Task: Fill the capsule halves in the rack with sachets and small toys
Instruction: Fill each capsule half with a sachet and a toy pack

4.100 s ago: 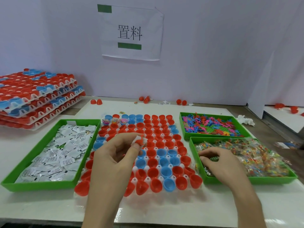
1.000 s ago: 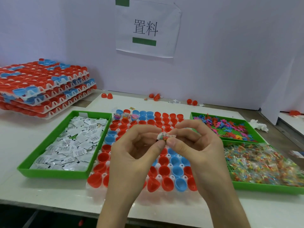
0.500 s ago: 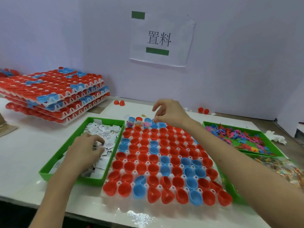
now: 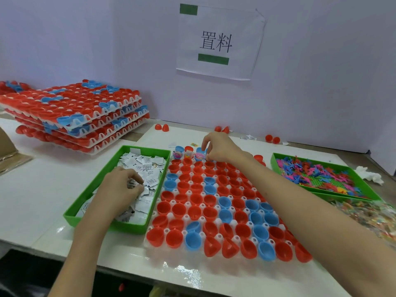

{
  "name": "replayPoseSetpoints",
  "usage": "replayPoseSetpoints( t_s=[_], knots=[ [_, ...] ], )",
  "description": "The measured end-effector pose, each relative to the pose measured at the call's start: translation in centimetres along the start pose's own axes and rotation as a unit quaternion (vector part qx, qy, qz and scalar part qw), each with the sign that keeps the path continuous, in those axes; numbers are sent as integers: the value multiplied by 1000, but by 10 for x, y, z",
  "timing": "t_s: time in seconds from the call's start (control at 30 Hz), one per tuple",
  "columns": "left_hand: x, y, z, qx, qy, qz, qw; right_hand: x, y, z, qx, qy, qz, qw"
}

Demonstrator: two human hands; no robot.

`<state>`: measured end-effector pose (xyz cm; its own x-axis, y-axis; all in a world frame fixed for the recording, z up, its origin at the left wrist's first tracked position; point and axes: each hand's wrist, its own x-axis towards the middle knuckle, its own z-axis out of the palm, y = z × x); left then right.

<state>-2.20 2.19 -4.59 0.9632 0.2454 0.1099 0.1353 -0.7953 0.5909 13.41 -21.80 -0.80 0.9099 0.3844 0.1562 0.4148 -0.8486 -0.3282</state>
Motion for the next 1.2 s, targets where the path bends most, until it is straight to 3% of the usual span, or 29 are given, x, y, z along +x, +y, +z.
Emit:
replayPoseSetpoints(
  t_s=[0.4,0.8,1.0,1.2],
  knots=[
    [-2,2,0,-8,19,4,1000,-10,12,-5,54,18,1,998],
    [-3,5,-2,-5,18,-1,1000,-9,6,-3,-25,24,-37,999],
    [-4,3,-1,-11,43,-6,999,-11,12,-8,20,19,-32,999],
    [-4,-1,1,-38,56,-11,998,-33,52,-42,131,141,21,981]
  ],
)
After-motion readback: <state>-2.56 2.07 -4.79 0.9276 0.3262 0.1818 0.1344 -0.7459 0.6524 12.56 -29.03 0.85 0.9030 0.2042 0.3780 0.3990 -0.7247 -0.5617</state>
